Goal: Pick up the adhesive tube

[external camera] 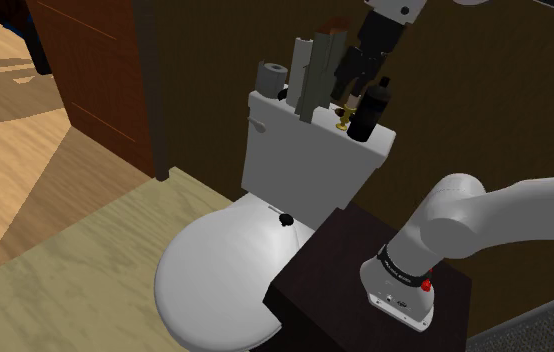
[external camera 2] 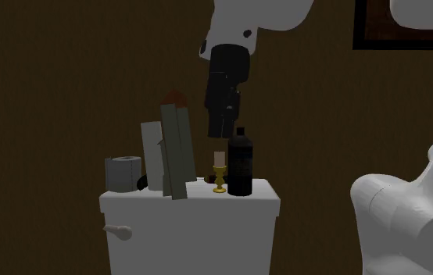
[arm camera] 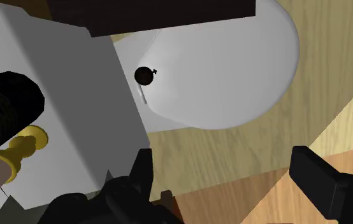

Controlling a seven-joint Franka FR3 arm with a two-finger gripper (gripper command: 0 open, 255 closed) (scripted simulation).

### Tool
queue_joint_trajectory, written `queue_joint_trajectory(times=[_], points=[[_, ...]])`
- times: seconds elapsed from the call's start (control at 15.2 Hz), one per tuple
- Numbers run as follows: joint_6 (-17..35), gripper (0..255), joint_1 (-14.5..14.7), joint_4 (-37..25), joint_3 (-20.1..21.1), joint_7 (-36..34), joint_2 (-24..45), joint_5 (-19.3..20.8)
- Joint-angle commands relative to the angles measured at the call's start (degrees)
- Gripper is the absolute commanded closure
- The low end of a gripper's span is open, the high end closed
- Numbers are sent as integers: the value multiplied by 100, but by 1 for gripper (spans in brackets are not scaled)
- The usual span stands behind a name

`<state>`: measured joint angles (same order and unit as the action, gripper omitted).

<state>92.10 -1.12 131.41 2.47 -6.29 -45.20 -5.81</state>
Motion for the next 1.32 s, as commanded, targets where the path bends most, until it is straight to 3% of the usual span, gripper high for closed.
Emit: queue_joint_trajectory(times=[0.0,0.33,0.66,0.86,1.12,1.19,1.25], points=[[0,0,0,0,0,0,0,0],[-1193,0,509,-343,-597,2349,383,1032],[-1911,0,1007,-651,-1064,4828,840,2367],[-2040,0,1298,-745,-1301,6344,1095,3255],[-1835,0,1644,-732,-1584,8314,1379,4441],[-1738,0,1708,-710,-1640,8719,1430,4685],[-1679,0,1705,-631,-1651,8680,1420,4684]])
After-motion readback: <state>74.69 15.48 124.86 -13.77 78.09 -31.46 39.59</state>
